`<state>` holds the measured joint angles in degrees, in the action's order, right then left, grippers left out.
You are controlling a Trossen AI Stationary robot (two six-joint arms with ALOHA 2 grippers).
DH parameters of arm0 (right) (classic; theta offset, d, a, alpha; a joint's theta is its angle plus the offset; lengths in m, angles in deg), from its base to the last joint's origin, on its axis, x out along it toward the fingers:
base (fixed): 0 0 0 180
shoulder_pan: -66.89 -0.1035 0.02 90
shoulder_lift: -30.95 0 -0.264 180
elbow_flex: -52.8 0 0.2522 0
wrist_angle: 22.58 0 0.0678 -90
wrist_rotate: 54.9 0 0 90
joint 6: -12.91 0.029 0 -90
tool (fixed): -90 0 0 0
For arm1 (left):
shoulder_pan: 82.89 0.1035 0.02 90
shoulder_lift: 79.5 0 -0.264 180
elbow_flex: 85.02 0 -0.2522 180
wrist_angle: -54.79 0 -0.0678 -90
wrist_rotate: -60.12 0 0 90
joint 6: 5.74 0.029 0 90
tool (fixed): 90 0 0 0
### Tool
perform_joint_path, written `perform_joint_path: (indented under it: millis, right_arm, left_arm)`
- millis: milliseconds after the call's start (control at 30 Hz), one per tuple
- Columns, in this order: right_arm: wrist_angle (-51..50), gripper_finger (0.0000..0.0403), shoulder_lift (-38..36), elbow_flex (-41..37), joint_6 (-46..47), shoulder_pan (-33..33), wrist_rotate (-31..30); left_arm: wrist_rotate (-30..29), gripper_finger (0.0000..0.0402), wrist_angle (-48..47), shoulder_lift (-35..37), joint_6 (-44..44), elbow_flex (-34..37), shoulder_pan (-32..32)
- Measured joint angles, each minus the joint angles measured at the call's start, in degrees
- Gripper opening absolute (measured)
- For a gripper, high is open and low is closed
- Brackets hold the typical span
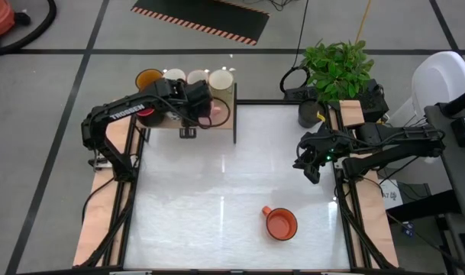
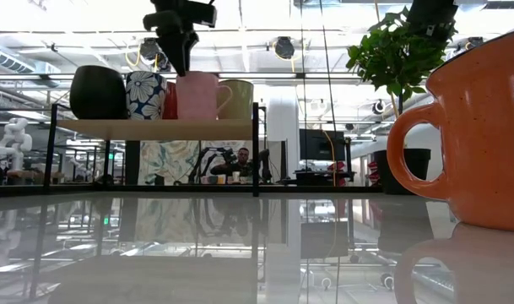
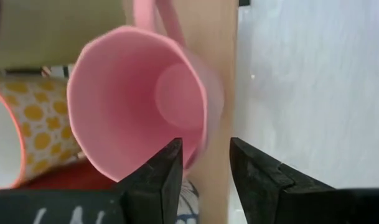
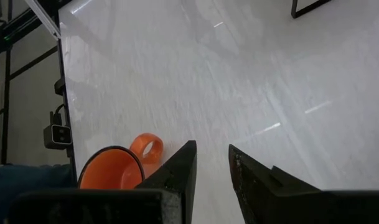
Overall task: Place coffee mugs
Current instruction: Put the pink mug on the shelf
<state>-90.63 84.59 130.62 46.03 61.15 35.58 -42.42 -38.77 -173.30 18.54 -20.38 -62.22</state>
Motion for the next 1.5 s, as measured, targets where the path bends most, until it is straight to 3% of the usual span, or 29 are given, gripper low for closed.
perform_joint_path:
  millis: [233,333,467,600,833,1167,1500]
  right_arm:
    - [0.0,0.0077,0.0,0.0,-0.7,0.0,0.0]
    - [0.0,0.0077,0.0,0.0,-0.8,0.0,0.0]
    - [0.0,0.0077,0.0,0.0,-1.2,0.0,0.0]
    - [0.0,0.0077,0.0,0.0,-1.7,0.0,0.0]
    - [0.0,0.0077,0.0,0.0,-1.8,0.0,-0.2]
    - [0.0,0.0077,0.0,0.0,-3.8,0.0,-0.4]
    - [0.0,0.0077,0.0,0.0,-3.1,0.0,-0.4]
  left_arm:
    - [0.0,0.0132,0.2,0.0,8.8,0.0,0.8]
    - [0.1,0.0098,0.7,0.0,9.0,0.0,1.4]
    - [1.3,0.0024,1.2,0.0,8.3,0.0,1.6]
    - [1.2,0.0011,1.8,0.0,6.1,0.1,0.8]
    - [1.7,0.0008,2.0,-0.1,-4.7,-2.0,-1.5]
    - [0.5,0.0007,3.6,-0.1,-26.6,-3.9,-0.8]
    - [-0.2,0.0016,4.1,-4.8,-32.4,-4.2,0.3]
